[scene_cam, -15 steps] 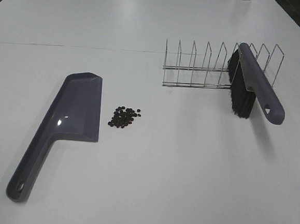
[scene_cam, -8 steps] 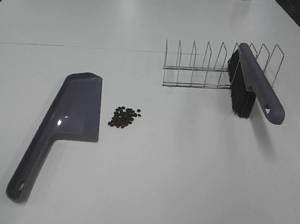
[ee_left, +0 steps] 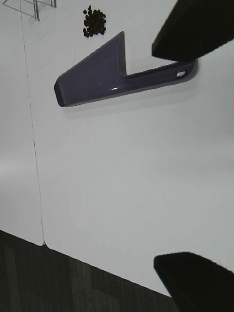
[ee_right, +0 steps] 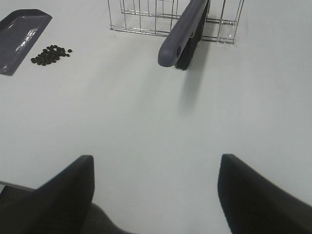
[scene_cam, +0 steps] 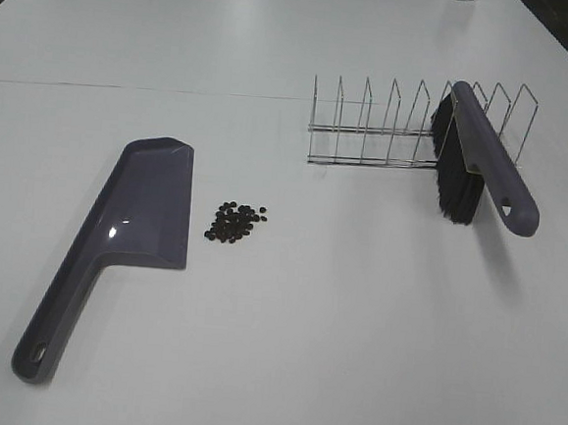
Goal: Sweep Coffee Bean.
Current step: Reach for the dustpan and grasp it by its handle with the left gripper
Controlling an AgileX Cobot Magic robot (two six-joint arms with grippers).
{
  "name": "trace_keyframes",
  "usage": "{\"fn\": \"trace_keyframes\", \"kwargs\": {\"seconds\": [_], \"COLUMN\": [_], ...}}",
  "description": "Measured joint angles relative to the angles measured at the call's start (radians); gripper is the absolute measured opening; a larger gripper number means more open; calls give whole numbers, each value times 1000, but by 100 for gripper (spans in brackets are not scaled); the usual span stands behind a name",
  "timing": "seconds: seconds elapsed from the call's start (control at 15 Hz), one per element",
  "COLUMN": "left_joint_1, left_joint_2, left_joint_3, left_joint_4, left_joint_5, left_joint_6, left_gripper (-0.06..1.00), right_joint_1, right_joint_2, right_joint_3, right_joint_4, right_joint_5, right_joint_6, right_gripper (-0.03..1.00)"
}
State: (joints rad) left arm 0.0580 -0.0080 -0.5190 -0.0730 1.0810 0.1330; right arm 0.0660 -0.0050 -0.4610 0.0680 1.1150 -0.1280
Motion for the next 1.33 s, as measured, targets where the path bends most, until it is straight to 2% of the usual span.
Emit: {"fn": "trace_keyframes", "kwargs": {"seconds": [1.33], "left_joint_1": [0], "left_joint_2": [0], "left_joint_3": [0], "left_joint_4": [-3], "left_joint_5": [0], "left_joint_6": [-21], "left_gripper": [99], "right_joint_1": [0], "right_joint_2": [0], "right_joint_3": [0], "right_joint_4": [4], "right_joint_5": [0], "right_joint_6": [0], "right_gripper": [63]}}
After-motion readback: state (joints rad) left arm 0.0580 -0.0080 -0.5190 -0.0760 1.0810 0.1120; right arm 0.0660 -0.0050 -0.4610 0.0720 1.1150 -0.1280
